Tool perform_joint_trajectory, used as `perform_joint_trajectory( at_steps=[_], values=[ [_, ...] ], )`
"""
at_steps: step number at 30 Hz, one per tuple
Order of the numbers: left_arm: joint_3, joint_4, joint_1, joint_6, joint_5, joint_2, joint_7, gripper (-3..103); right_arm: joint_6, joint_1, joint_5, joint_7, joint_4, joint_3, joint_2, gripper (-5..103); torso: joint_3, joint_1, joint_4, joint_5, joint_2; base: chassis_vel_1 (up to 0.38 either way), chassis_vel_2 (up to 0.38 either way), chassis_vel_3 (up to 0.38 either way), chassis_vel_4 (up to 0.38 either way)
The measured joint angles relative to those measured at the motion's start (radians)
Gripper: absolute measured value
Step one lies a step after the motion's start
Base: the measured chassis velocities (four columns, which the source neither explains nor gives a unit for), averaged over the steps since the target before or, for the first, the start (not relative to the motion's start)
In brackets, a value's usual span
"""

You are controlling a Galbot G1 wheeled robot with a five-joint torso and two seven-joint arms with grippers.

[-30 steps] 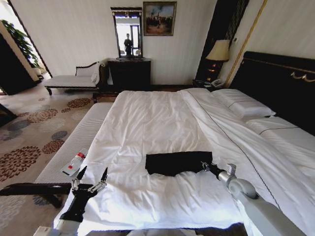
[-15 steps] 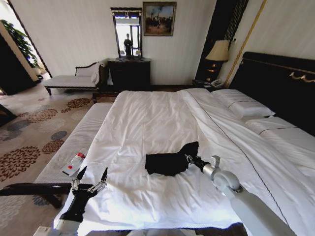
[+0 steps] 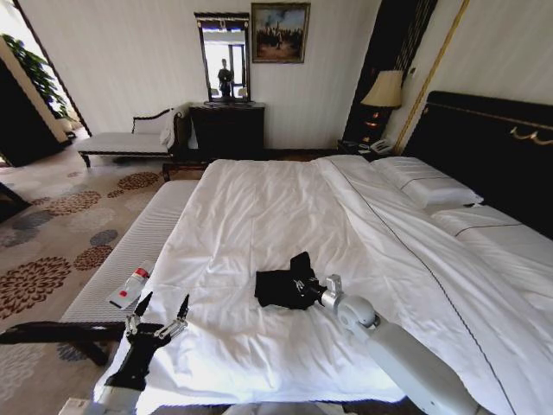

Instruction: Fold the clothes on the bed.

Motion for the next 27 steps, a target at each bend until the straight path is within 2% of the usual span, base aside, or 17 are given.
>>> perform_joint_trajectory(
  at_steps=[9,13,15,16,17,18,19,23,25,27],
  values=[
    [0.000,0.000,0.000,0.000,0.000,0.000,0.000,100,0.030,0.065,0.039,0.031,-0.060,-0.119,0.018,3,0.000,0.000,-0.0002,0.0000,0.000,0.000,0.000,0.000,0.000],
    [0.000,0.000,0.000,0.000,0.000,0.000,0.000,100,0.058,0.081,0.053,0.076,-0.058,-0.133,0.043,23,0.000,0.000,-0.0001,0.0001,0.000,0.000,0.000,0.000,0.000],
    [0.000,0.000,0.000,0.000,0.000,0.000,0.000,100,0.070,0.084,0.056,0.088,-0.054,-0.135,0.049,23,0.000,0.000,0.0000,0.0001,0.000,0.000,0.000,0.000,0.000],
    [0.000,0.000,0.000,0.000,0.000,0.000,0.000,100,0.089,0.086,0.054,0.102,-0.045,-0.139,0.055,33,0.000,0.000,0.0003,0.0003,0.000,0.000,0.000,0.000,0.000],
    [0.000,0.000,0.000,0.000,0.000,0.000,0.000,100,0.098,0.086,0.049,0.107,-0.037,-0.141,0.056,33,0.000,0.000,0.0003,0.0003,0.000,0.000,0.000,0.000,0.000],
    [0.000,0.000,0.000,0.000,0.000,0.000,0.000,100,0.101,0.084,0.045,0.109,-0.028,-0.142,0.056,39,0.000,0.000,0.0003,0.0001,0.000,0.000,0.000,0.000,0.000],
    [0.000,0.000,0.000,0.000,0.000,0.000,0.000,100,0.101,0.084,0.045,0.109,-0.028,-0.142,0.056,39,0.000,0.000,0.0003,0.0001,0.000,0.000,0.000,0.000,0.000],
    [0.000,0.000,0.000,0.000,0.000,0.000,0.000,100,0.106,0.050,0.020,0.109,0.058,-0.154,0.041,61,0.000,0.000,-0.0002,0.0000,0.000,0.000,0.000,0.000,0.000],
    [0.000,0.000,0.000,0.000,0.000,0.000,0.000,100,0.106,0.045,0.015,0.109,0.074,-0.159,0.039,61,0.000,0.000,-0.0002,0.0002,0.000,0.000,0.000,0.000,0.000],
    [0.000,0.000,0.000,0.000,0.000,0.000,0.000,100,0.111,0.033,0.011,0.108,0.108,-0.159,0.039,72,0.000,0.000,0.0000,0.0001,0.000,0.000,0.000,0.000,0.000]
  ],
)
